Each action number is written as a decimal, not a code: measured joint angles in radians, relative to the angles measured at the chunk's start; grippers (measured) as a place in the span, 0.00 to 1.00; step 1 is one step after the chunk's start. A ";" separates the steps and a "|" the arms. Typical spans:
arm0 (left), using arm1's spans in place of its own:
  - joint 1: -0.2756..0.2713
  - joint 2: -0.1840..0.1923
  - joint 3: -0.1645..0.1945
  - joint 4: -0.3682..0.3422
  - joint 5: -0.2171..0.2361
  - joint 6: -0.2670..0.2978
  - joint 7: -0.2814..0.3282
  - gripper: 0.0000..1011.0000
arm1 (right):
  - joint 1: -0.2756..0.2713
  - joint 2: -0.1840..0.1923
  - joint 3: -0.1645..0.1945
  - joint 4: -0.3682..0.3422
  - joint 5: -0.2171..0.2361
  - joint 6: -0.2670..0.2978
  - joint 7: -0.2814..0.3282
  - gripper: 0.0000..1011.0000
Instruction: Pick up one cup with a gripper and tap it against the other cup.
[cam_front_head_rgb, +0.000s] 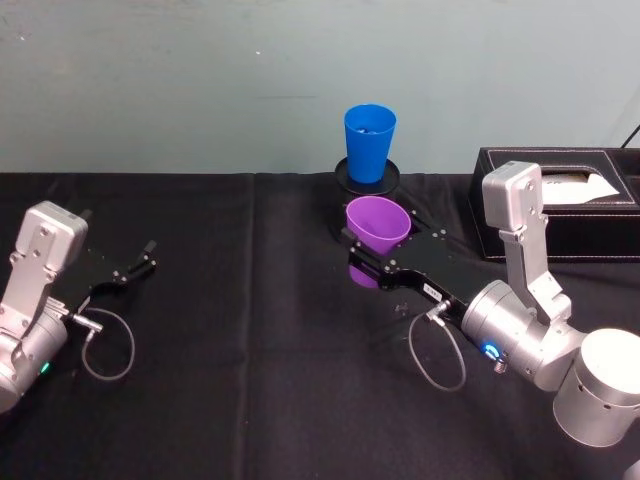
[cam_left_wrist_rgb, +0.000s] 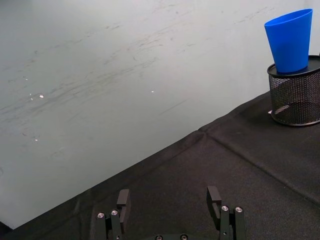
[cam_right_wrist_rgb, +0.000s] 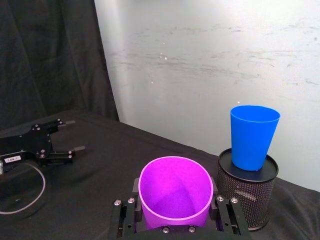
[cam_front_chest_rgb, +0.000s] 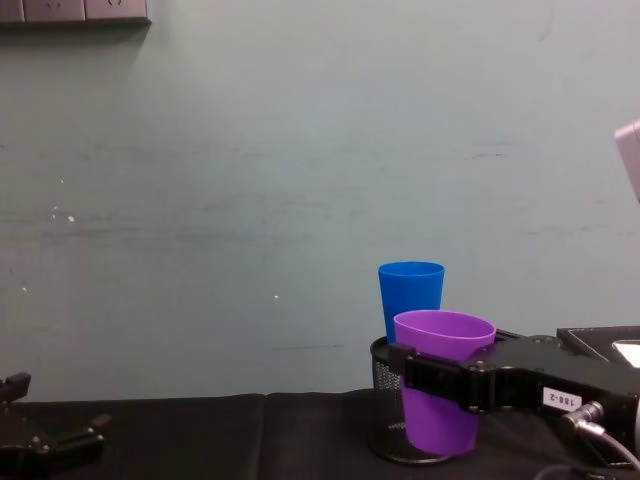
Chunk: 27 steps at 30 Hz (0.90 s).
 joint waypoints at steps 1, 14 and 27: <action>0.000 0.000 0.000 0.000 0.000 0.000 0.000 0.99 | 0.000 0.000 0.000 0.000 0.000 0.000 0.000 0.72; 0.000 0.000 0.000 0.000 0.000 0.000 0.000 0.99 | 0.000 0.000 0.000 0.000 0.000 0.000 0.000 0.71; 0.000 0.000 0.000 0.000 0.000 0.000 0.000 0.99 | 0.000 0.000 0.000 0.000 0.000 0.000 0.000 0.72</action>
